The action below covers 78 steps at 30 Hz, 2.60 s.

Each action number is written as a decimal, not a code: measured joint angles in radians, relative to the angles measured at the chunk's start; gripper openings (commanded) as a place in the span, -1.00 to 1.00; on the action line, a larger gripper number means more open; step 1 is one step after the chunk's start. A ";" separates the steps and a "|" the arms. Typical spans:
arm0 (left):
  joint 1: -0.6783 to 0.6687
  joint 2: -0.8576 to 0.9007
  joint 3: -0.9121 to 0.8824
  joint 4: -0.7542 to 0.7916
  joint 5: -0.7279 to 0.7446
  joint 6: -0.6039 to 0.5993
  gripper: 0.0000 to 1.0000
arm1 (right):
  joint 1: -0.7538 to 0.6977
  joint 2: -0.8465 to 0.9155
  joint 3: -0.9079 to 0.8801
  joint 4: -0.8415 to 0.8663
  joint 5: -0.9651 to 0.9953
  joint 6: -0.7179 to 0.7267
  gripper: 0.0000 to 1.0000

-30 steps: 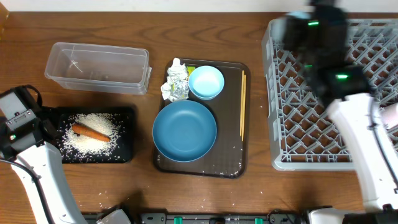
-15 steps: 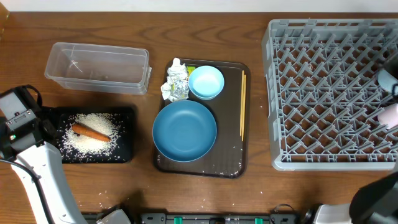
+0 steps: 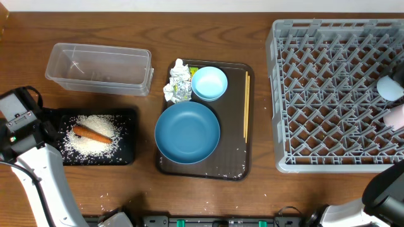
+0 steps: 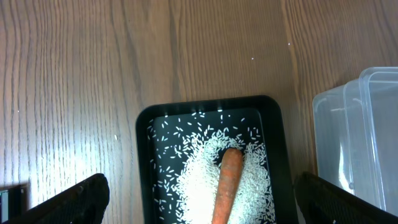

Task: Sort waste into correct bins and load items into the dishwasher rack

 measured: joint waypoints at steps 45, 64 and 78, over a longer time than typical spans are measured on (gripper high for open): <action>0.000 0.000 0.000 0.000 0.000 0.000 0.94 | 1.197 0.002 0.000 0.151 -0.031 0.037 0.16; 0.000 0.000 0.000 0.000 0.000 0.000 0.94 | 1.219 0.344 0.243 -0.037 0.014 0.096 0.28; 0.000 0.000 0.000 0.000 0.000 0.000 0.94 | 1.219 0.548 0.490 -0.163 0.040 0.056 -0.18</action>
